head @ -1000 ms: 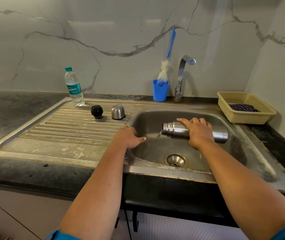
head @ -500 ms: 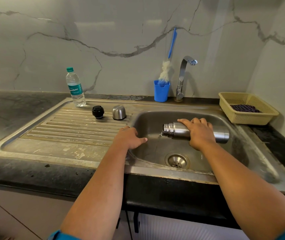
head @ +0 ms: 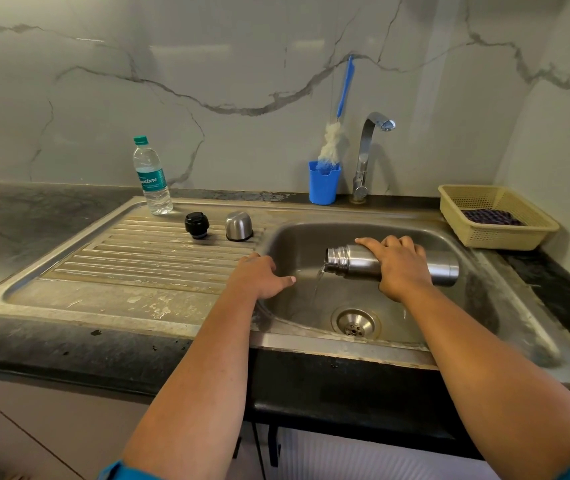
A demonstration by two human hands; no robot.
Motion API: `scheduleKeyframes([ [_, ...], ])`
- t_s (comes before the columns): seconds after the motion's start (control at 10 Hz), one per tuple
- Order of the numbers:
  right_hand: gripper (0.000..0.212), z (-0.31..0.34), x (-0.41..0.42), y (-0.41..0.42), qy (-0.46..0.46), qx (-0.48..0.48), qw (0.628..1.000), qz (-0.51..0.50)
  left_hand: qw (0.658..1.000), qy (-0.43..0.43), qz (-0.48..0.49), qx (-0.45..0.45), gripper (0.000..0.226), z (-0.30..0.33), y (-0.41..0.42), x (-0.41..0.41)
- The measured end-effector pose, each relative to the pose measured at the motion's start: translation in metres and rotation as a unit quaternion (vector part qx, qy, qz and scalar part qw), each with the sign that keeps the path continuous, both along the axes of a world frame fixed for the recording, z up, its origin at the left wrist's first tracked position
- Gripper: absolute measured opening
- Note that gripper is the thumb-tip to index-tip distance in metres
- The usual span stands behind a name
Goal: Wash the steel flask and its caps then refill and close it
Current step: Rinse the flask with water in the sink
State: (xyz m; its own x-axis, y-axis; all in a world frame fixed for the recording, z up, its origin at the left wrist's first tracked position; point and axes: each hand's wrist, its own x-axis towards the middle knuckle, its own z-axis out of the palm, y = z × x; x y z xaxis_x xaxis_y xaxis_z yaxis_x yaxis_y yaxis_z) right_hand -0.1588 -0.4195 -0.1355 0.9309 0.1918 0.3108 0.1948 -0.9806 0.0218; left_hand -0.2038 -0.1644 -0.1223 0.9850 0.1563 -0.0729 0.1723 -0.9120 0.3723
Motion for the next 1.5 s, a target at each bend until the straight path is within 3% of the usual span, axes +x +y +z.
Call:
scheduleKeyframes([
  [1.5,0.093,-0.0002,0.0019,0.0005,-0.019,-0.007,1.000,-0.015,1.000,0.006,-0.008,0.003,0.059,0.0015,-0.0002,-0.0003],
])
